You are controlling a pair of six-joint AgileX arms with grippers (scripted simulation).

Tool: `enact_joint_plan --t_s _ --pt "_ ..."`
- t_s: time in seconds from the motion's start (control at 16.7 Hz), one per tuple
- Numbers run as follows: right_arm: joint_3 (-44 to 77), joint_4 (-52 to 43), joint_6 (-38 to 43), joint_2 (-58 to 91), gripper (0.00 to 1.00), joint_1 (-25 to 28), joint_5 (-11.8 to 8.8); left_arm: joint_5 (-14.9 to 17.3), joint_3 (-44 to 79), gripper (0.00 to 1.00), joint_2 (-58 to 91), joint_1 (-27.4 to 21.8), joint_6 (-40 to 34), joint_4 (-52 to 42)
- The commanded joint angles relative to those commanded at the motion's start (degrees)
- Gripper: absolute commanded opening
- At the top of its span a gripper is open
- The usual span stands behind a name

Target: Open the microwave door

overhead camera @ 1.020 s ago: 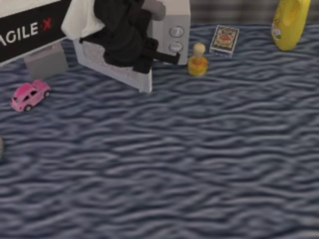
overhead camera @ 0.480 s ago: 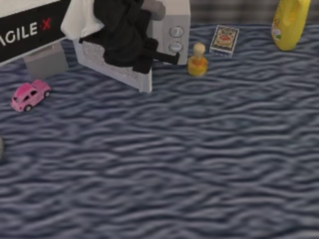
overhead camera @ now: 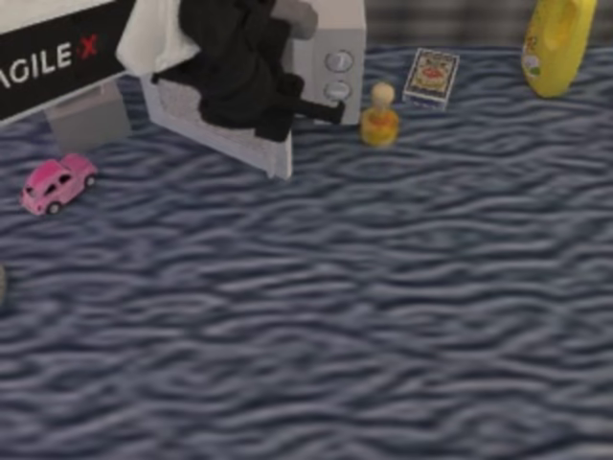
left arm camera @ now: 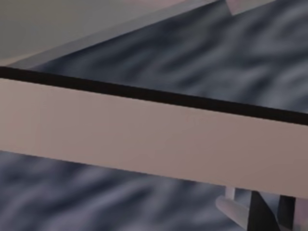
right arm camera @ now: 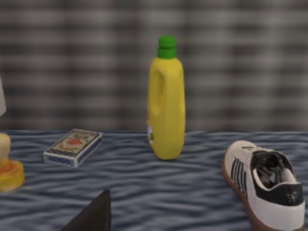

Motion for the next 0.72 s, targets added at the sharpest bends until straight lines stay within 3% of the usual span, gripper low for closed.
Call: enact_joint_plan --t_s 0.36,0.72 --pt "0.0 0.0 0.0 0.0 1.0 0.0 0.0 0.69 -0.61 0.0 -0.3 -0.16 0.49 0.27" --pt "0.0 0.0 0.0 0.0 1.0 0.0 0.0 4.03 -5.94 0.0 -3.76 1.92 6.92 1.5"
